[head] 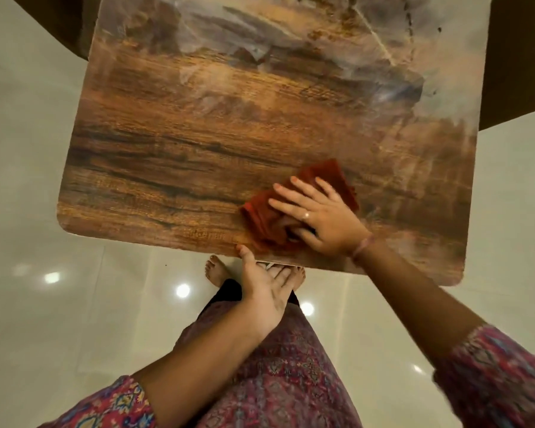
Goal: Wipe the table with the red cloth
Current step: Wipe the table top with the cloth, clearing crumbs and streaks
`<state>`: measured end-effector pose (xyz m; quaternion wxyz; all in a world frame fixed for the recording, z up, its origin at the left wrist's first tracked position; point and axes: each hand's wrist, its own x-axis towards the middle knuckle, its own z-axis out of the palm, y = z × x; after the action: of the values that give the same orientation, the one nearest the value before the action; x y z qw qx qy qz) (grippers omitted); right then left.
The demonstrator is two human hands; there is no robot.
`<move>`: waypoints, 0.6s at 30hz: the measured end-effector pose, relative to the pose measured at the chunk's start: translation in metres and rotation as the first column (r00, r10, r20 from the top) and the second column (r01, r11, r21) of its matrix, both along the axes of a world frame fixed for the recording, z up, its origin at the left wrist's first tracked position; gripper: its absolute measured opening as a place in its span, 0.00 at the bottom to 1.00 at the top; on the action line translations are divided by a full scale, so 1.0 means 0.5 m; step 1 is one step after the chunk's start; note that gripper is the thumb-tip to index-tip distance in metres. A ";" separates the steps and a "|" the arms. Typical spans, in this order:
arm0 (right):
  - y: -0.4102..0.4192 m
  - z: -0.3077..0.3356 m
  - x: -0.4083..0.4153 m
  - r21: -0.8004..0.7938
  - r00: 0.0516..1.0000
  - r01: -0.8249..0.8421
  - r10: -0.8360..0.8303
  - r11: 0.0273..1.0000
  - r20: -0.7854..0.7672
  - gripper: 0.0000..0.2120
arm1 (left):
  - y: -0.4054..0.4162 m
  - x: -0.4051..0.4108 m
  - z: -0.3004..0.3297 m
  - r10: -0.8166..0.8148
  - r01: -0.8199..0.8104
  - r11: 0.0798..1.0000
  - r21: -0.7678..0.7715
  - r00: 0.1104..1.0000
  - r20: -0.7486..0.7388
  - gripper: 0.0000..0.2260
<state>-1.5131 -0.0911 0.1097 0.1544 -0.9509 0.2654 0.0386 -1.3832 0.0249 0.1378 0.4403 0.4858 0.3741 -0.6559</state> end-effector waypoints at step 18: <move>0.046 0.003 -0.292 0.072 0.918 0.397 -0.398 0.915 0.000 0.30 | -0.031 -0.308 0.018 -0.021 0.020 0.996 -0.091 1.000 -0.015 0.38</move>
<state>-1.6593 -0.0683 0.1110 0.1945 -0.8714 0.4502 0.0091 -1.5373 0.0092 0.1467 0.4521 0.4639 0.3425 -0.6805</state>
